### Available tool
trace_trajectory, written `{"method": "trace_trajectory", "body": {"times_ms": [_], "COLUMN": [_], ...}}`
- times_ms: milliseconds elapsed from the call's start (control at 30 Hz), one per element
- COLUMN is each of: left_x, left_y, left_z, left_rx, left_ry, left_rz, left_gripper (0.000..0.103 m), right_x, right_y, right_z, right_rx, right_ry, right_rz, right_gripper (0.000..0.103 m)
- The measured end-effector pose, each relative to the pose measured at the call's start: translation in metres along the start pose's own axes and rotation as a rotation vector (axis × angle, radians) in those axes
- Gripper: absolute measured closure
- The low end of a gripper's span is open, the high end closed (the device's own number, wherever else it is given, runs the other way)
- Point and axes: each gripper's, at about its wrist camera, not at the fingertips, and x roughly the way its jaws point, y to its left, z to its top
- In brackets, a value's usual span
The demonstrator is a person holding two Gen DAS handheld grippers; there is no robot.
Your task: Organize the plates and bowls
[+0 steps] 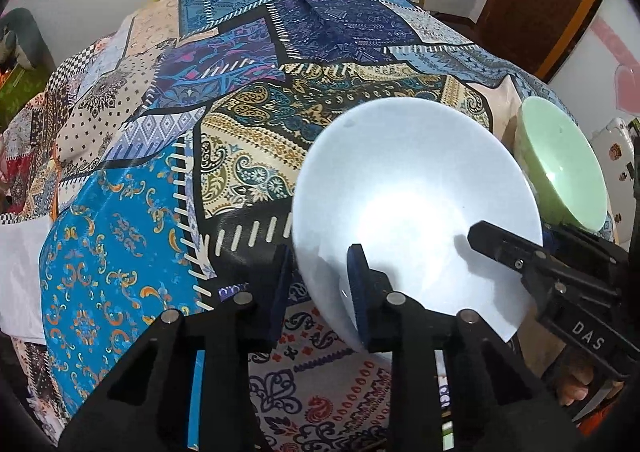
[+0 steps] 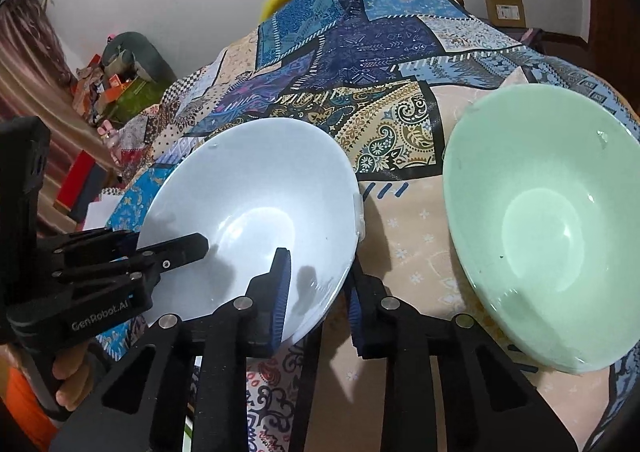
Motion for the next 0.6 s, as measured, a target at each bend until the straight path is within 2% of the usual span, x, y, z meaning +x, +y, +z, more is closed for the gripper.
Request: {"method": "trace_trajectory", "body": {"times_ms": [100, 233, 600], "left_x": [-0.002, -0.004, -0.018], "left_y": [-0.006, -0.013, -0.018], "left_z": [-0.001, -0.004, -0.011], "left_rx": [0.022, 0.052, 0.068], "left_ry": [-0.001, -0.018, -0.057], "left_rz": [-0.013, 0.016, 0.029], "left_gripper": [0.081, 0.081, 0.083], "right_x": [0.000, -0.001, -0.013], "right_y": [0.002, 0.003, 0.012], "right_z": [0.000, 0.000, -0.005], "right_rx": [-0.004, -0.019, -0.066], "right_ry": [0.000, -0.004, -0.029], "right_rz": [-0.018, -0.034, -0.074], "right_gripper": [0.081, 0.082, 0.082]}}
